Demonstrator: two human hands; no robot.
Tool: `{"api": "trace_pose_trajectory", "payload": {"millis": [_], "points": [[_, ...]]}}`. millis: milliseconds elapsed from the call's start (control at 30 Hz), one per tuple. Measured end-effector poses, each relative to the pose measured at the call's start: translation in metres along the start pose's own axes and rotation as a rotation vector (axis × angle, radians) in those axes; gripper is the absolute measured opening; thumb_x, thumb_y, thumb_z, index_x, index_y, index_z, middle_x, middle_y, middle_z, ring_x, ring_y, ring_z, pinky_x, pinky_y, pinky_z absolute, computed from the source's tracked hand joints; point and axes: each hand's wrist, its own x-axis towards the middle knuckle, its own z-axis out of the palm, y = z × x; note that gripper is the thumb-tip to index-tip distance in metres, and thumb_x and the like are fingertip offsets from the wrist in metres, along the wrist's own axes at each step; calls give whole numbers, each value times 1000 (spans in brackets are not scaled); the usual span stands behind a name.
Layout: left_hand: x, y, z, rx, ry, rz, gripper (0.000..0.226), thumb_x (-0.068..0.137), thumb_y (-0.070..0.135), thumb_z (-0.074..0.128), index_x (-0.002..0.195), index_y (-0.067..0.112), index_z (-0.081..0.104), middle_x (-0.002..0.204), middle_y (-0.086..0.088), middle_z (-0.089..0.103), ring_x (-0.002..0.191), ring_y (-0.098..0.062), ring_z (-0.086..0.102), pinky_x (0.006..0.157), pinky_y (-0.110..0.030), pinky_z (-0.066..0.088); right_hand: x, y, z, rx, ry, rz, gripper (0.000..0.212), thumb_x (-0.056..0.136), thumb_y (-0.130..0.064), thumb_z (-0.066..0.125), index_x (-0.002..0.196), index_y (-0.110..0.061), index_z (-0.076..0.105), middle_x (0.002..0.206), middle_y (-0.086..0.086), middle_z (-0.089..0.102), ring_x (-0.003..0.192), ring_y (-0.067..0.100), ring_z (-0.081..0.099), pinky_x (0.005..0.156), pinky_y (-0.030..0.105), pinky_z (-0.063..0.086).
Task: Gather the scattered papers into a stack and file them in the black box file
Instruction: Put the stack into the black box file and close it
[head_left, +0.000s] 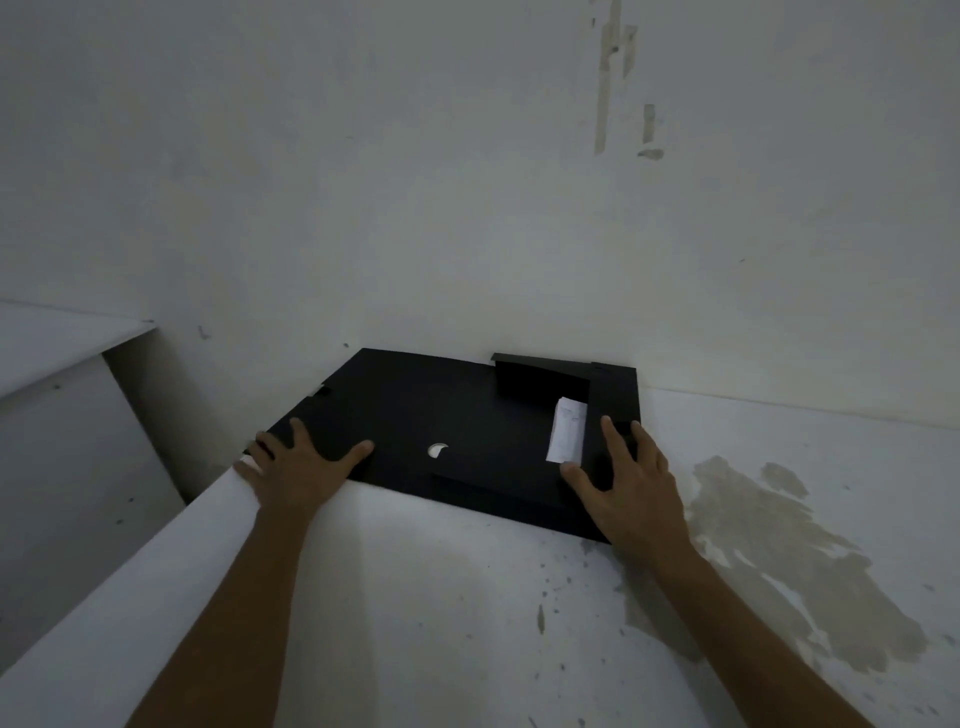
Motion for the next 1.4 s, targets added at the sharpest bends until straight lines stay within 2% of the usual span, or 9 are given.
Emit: {"api": "trace_pose_trajectory", "payload": {"millis": [133,233,333,533,833,933,1100,1267,1400], "points": [[24,-21,-7,10,31,-62,127,63,98,31,157,17,3,163,-25,7,150,-45,6,118,-64,6,2,1,0,-62,-86,26,94,86,-77,44,161,-30,12,169,5,1,156,27,2,121,52,23],[37,-28,-12,-26,52,-40,125,63,94,43,152,9,22,154,-24,32,140,-46,31,113,-64,25,4,1,1,-70,-85,38,95,86,-77,45,161,-27,14,170,3,0,156,25,0,120,53,24],[30,-28,-16,-88,166,20,108,73,77,60,148,5,30,148,-24,37,134,-45,38,110,-60,33,4,1,2,-65,-81,42,96,86,-77,46,161,-25,16,169,3,1,156,24,0,119,53,26],[13,-22,-45,-574,348,210,61,94,21,64,148,8,39,141,-22,44,127,-39,47,108,-49,40,4,2,2,-38,-77,40,96,86,-75,48,160,-24,18,169,2,3,156,23,0,119,53,25],[-26,15,-92,-1157,381,222,58,91,20,69,143,23,43,127,-7,59,107,-20,62,88,-38,58,7,4,4,-16,-89,32,97,85,-75,50,160,-21,19,169,1,6,156,22,3,120,55,26],[-42,37,-92,-1114,349,335,28,93,24,65,120,14,65,111,-4,69,102,-24,69,79,-32,61,6,3,4,-9,-86,37,96,86,-73,51,160,-18,20,169,2,7,155,25,7,120,54,27],[-90,88,-89,-1074,337,586,20,91,23,69,108,12,72,95,5,72,83,5,67,72,-10,53,4,0,0,33,-76,37,93,89,-68,53,159,-16,22,168,3,8,154,26,13,119,48,28],[-137,138,-57,-999,185,864,19,88,21,72,105,15,75,101,7,73,93,-2,68,81,-14,54,1,0,-2,230,21,65,80,95,-52,57,157,-11,26,163,8,20,146,30,34,116,44,37],[-159,165,-16,-832,70,1009,31,88,34,71,114,17,74,114,7,71,103,9,62,94,-13,48,-6,-1,-5,476,97,130,58,105,-41,44,154,-13,32,156,11,33,139,31,43,111,34,36]]}}
